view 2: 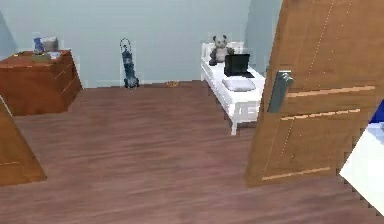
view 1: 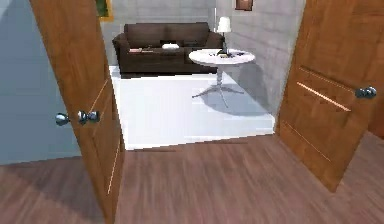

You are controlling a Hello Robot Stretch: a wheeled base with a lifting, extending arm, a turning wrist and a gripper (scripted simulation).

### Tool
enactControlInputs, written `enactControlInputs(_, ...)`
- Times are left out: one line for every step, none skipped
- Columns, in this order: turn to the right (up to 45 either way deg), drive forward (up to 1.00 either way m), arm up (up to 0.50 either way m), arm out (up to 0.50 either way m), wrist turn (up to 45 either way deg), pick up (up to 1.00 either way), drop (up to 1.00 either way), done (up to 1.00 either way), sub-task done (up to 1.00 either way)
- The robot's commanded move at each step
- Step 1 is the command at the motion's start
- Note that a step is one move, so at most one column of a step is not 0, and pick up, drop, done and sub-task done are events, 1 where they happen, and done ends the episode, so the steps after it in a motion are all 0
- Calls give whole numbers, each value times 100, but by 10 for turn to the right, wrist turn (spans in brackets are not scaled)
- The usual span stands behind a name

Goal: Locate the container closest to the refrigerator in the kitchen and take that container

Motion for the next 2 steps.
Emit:
enactControlInputs(-30, 0, 0, 0, 0, 0, 0, 0, 0)
enactControlInputs(0, 90, 0, 0, 0, 0, 0, 0, 0)
